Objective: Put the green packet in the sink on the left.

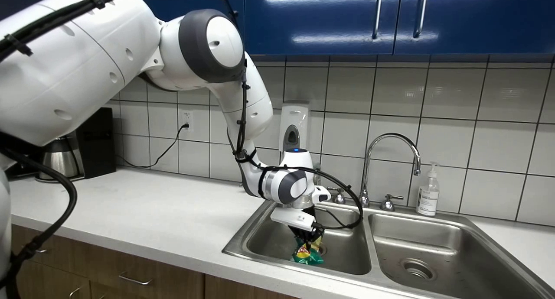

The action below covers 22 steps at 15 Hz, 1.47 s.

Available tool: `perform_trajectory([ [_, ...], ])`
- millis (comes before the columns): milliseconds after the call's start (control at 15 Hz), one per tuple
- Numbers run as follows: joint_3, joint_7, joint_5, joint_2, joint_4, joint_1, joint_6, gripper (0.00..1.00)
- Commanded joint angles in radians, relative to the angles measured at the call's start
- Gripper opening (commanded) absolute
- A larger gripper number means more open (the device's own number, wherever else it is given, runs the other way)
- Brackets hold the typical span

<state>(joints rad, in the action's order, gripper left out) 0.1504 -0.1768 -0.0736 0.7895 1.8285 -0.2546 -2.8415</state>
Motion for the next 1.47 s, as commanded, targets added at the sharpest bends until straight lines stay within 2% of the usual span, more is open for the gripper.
perform_trajectory([
  [0, -0.022, 0.018, 0.018, 0.035, -0.057, -0.029, 0.02, 0.0],
  [733, -0.022, 0.018, 0.02, 0.074, -0.096, -0.031, 0.027, 0.0],
  [800, -0.02, 0.019, 0.021, 0.074, -0.097, -0.03, 0.028, 0.26],
  [867, -0.021, 0.017, 0.022, 0.072, -0.096, -0.029, 0.029, 0.27],
  [1400, -0.035, 0.011, 0.03, 0.005, -0.068, -0.009, 0.029, 0.87],
])
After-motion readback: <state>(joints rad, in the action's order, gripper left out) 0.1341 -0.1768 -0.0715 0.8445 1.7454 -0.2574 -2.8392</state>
